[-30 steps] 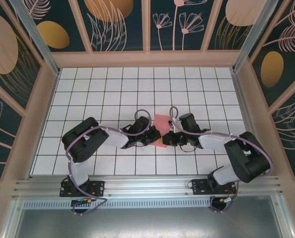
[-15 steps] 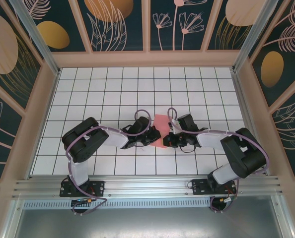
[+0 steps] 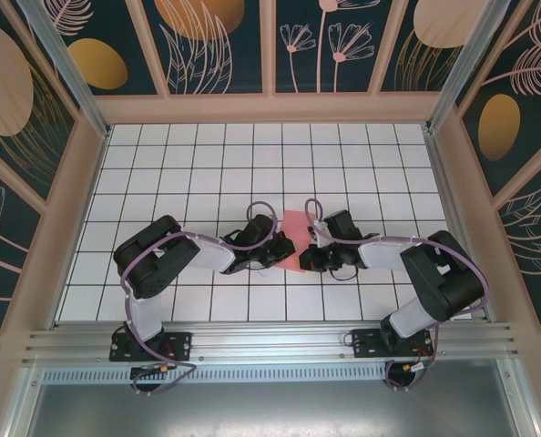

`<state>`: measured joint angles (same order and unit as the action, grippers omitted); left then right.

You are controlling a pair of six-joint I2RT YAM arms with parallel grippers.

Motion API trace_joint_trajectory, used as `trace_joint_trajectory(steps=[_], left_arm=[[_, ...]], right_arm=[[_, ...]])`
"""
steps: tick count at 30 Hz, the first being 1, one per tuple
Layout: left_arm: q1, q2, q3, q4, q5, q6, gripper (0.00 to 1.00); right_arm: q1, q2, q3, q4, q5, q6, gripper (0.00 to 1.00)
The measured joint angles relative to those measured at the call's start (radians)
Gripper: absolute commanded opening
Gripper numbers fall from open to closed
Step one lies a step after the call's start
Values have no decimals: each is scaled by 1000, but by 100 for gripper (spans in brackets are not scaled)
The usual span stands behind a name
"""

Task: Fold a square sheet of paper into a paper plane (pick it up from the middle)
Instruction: Fold the triangle a second time at the center of the table.

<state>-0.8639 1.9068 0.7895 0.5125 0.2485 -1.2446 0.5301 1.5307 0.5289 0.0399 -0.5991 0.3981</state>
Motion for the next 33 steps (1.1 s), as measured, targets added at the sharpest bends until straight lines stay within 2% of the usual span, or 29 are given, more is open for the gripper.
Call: trace_joint_trajectory(steps=[24,28,33], left_arm=[[0,0,-5,10,-2,-7,7],[-1,0,-5,10,-2,-7,7],[-1,0,-5,10,-2,-6,7]], right_arm=[[-3,-36,-6,-83,-3,-15,5],[-6,-75,-27,-115,-3,5,5],[-26,-213,-37,-145,-13,57,6]])
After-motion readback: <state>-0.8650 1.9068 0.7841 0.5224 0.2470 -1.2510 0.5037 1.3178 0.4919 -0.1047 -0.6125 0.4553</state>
